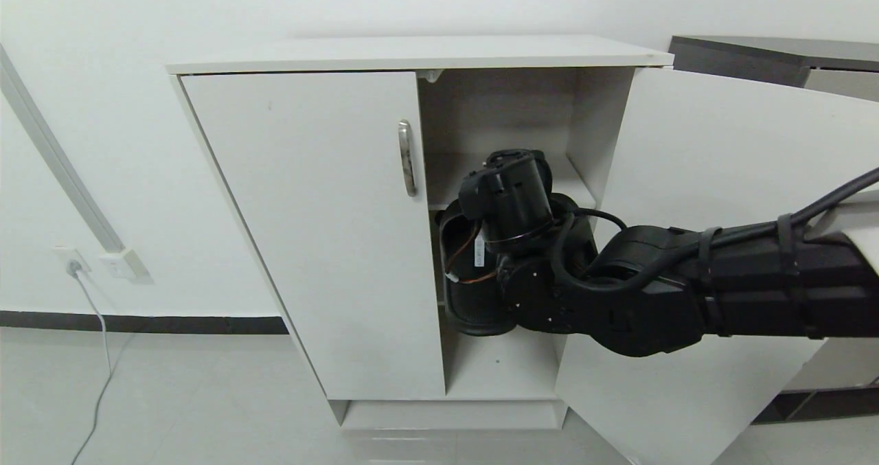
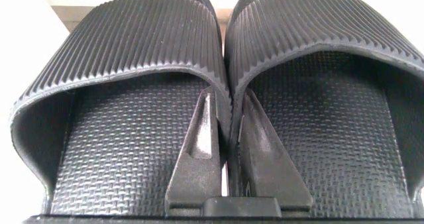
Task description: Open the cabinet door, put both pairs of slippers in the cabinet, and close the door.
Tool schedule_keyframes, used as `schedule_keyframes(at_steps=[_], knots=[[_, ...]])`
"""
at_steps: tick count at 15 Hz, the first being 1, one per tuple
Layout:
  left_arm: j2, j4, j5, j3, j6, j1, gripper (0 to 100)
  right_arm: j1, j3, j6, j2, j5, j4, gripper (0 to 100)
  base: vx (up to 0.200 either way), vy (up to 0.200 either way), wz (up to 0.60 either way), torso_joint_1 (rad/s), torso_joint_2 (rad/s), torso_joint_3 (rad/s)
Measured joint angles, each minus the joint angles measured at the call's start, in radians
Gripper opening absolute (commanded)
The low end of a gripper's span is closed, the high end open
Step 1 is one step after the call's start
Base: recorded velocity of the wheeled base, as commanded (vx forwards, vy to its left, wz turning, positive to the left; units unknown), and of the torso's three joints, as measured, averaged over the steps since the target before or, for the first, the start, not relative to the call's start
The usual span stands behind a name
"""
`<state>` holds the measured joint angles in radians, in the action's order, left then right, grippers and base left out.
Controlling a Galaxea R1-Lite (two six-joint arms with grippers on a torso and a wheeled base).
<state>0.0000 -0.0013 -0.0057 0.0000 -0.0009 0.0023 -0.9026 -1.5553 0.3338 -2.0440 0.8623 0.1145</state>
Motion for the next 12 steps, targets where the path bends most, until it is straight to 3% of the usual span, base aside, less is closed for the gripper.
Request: schedule_keyframes(at_steps=[2,12], knots=[[0.000,0.000,0.000,0.000,0.000,0.000,0,0.007,-0.004,-0.020,0.004,-0.006,0.009,0,0.000,0.000,0.00,0.000,0.00,0.000],[0.000,0.000,-0.001,0.000,0.000,0.000,0,0.018,-0.003,-0.034,0.013,-0.009,0.012,0,0.200,0.000,0.00,0.003,0.00,0.003]])
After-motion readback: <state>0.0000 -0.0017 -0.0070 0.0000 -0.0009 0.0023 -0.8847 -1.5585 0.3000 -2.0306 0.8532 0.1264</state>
